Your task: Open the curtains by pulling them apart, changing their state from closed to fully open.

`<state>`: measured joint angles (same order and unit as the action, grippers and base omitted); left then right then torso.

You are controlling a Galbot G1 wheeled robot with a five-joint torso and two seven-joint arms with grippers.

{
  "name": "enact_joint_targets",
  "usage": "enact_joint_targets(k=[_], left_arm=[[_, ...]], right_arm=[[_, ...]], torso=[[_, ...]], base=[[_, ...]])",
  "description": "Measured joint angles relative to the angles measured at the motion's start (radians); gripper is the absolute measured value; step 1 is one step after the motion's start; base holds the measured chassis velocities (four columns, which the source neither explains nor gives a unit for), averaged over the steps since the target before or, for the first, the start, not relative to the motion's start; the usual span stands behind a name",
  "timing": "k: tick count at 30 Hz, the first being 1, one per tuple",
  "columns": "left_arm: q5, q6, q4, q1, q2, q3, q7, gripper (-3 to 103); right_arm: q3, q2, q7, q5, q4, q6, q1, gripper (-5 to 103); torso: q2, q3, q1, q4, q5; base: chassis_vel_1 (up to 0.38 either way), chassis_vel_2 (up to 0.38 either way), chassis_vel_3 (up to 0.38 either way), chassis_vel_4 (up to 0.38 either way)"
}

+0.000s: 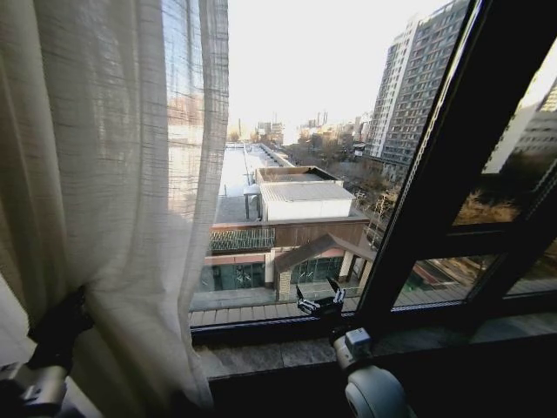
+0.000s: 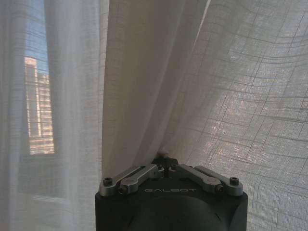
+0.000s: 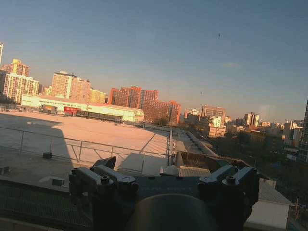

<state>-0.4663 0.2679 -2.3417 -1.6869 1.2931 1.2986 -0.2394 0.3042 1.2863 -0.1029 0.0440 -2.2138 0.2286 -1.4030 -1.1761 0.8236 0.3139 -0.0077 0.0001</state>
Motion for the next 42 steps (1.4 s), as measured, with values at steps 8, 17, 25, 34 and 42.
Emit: enact_joint_targets(k=[8, 17, 25, 34, 42], left_arm=[[-0.027, 0.024, 0.156, 0.011, -0.040, 0.185, -0.187, 0], [-0.026, 0.191, 0.157, 0.074, -0.066, 0.162, -0.481, 14], [0.014, 0.212, 0.060, 0.044, -0.021, 0.091, -0.446, 42], [0.087, 0.252, -0.135, -0.041, 0.064, -0.119, -0.241, 74], [0.012, 0.124, -0.164, -0.059, 0.034, -0.132, 0.047, 98]], right_arm=[[-0.015, 0.015, 0.013, -0.005, 0.029, -0.018, 0.005, 100], [-0.028, 0.022, 0.015, -0.007, 0.032, -0.022, -0.002, 100], [-0.022, 0.020, 0.015, -0.006, 0.028, -0.023, -0.007, 100], [-0.021, 0.026, 0.015, -0.006, 0.015, -0.022, -0.006, 100], [-0.019, 0.030, 0.011, 0.001, 0.017, -0.008, 0.006, 100]], torso=[[0.000, 0.000, 0.000, 0.0004, -0.0002], [0.000, 0.000, 0.000, -0.0001, -0.0001], [0.000, 0.000, 0.000, 0.0000, 0.0001], [0.000, 0.000, 0.000, -0.0002, 0.0003], [0.000, 0.000, 0.000, 0.0000, 0.0003]], base=[[0.000, 0.000, 0.000, 0.000], [0.000, 0.000, 0.000, 0.000], [0.000, 0.000, 0.000, 0.000], [0.000, 0.000, 0.000, 0.000], [0.000, 0.000, 0.000, 0.000]])
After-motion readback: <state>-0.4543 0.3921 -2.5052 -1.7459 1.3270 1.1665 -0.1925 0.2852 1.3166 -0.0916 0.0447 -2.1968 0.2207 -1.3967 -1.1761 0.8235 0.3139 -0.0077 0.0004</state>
